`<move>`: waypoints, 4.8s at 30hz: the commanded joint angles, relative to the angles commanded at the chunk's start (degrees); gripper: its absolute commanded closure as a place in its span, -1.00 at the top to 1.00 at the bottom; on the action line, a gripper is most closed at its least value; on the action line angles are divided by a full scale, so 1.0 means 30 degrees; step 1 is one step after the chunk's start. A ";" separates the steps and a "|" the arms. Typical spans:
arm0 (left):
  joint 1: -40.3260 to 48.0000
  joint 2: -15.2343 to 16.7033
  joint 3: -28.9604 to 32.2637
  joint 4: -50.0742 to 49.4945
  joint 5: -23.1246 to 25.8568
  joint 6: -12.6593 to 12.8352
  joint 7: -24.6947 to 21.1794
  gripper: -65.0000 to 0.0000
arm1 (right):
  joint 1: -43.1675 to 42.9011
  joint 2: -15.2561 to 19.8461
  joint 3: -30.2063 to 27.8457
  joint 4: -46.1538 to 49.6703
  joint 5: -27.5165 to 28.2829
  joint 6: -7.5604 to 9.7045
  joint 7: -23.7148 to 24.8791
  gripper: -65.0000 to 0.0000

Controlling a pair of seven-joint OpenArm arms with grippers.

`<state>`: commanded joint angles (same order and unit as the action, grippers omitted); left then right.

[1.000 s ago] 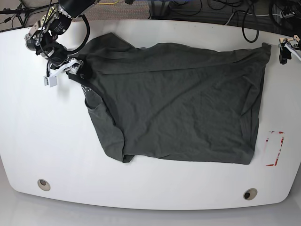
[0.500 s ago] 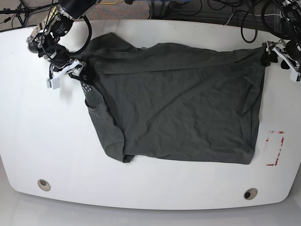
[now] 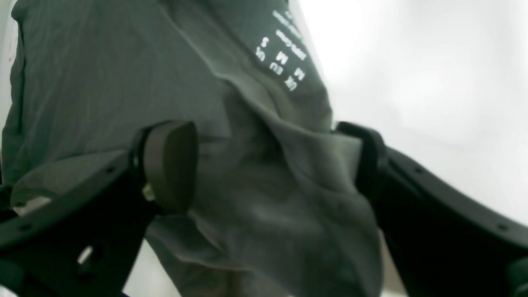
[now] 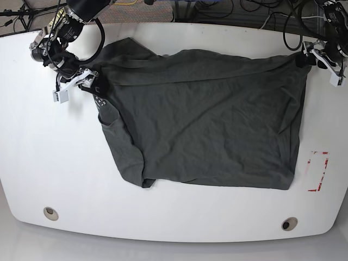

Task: Fold the T-shirt properly
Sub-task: 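Grasp the collar-side edge of the grey shirt with both grippers, then lift the shirt with both grippers and swing it across the table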

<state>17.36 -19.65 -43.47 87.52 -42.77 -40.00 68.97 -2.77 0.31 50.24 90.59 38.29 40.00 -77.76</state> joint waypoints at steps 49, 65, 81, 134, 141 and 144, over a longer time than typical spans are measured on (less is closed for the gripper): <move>0.0381 -0.0527 0.1934 0.4894 0.1612 0.0000 0.0000 -0.98 | -0.0029 0.0000 0.0117 0.0176 0.0000 0.0000 0.0029 -1.00; -0.0352 -0.0410 0.1553 0.8850 0.1465 0.0000 0.0000 -0.99 | 0.1084 0.0498 -0.0029 0.3516 -0.2051 0.0000 0.0029 -1.00; -0.9846 -0.0381 0.4425 0.8938 0.1495 0.1656 0.3678 -0.98 | 0.6037 0.2872 -0.1875 0.3692 -0.2168 0.0000 0.0029 -1.00; -2.6051 0.0996 0.6505 0.4278 0.5187 0.4469 0.3678 -0.97 | 2.2945 1.0315 -1.3744 -0.2842 -0.3868 0.0000 0.1260 -1.00; -2.0571 0.1143 0.6476 0.6388 0.3839 0.4469 0.3678 -0.97 | 1.6586 1.0198 -1.1194 -0.0293 -0.3839 0.0000 0.1201 -1.00; -1.7963 0.1348 0.6418 0.7121 0.3341 0.4469 0.3678 -0.97 | 1.3626 0.9407 -0.9905 0.0879 -0.3839 0.0000 0.1201 -1.00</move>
<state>-36.53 -15.60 -24.22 108.88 -32.75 -26.59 80.00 38.11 28.53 20.53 93.23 26.77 40.00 -74.15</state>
